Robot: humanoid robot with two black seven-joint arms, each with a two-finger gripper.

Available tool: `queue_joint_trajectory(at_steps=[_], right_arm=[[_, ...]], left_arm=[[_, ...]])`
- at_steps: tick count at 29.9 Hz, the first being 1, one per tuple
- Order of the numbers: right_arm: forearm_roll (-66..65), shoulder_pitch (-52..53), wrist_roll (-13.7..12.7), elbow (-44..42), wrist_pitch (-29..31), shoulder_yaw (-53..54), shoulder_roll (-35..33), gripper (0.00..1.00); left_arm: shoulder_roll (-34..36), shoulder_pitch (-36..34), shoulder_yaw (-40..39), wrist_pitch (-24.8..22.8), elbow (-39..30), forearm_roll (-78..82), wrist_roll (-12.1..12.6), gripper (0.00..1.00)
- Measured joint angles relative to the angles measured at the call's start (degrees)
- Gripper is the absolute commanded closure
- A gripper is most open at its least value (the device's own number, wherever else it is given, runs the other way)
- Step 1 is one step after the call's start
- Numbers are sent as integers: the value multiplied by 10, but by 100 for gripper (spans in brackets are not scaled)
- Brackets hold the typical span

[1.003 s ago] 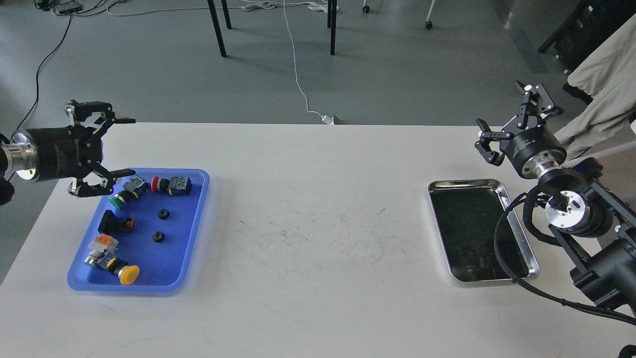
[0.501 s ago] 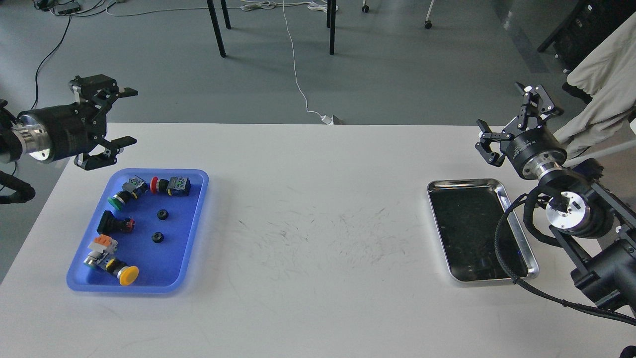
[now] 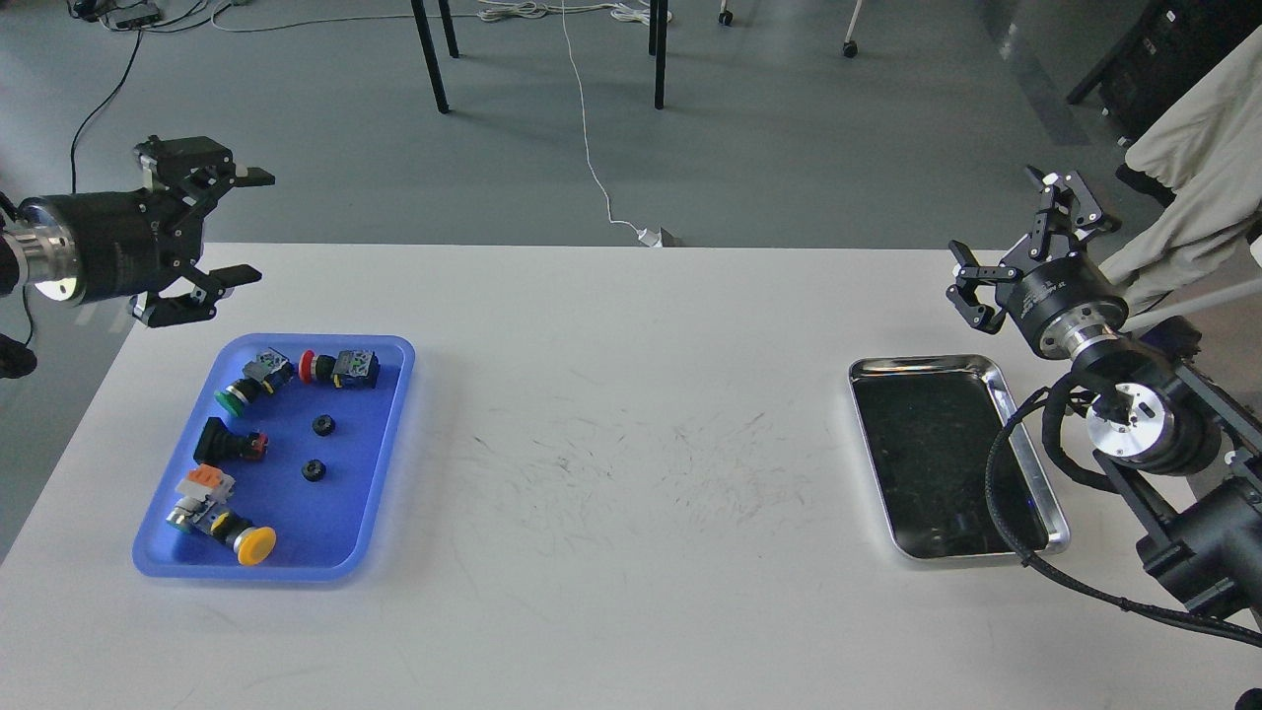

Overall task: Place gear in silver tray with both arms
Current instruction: 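Raise the left hand and swing it over the blue tray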

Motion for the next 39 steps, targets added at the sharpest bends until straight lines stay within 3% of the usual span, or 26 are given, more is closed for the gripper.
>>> queue_joint_trajectory(at_steps=[4,6,14,20,22,26,28,30,36,39], right_arm=[[0,-2,0,0,0,0,-1,1],[-1,-4,0,0,0,0,-2,1],[-1,-5,0,1,0,0,-8,1],[-2,-10,0,2,0,0,-9,1],[-3,-12,0,2,0,0,-10,1],[-4,-12,0,2,0,-1,-10,1],[-6,-12,0,3,0,-1,-10,1],[-11,-13,0,3,0,-2,-10,1],[-17,-16,0,3,0,-2,-9,1],[-17,-17,0,3,0,-2,-13,1]], left_arm=[[0,-10,0,5,-5,79,-46,1],[0,-12,0,5,-8,137,-56,2],[-3,-34,5,22,-43,377,-64,2],[-3,-29,10,22,-85,443,-77,1],[-3,-23,18,23,-91,448,-111,1],[1,-17,63,28,-92,499,-225,1],[0,-16,85,38,-92,552,-266,1],[-2,-16,95,57,-91,594,-281,1],[-8,-8,104,90,-85,620,-296,1],[-7,4,105,90,-74,630,-331,1]])
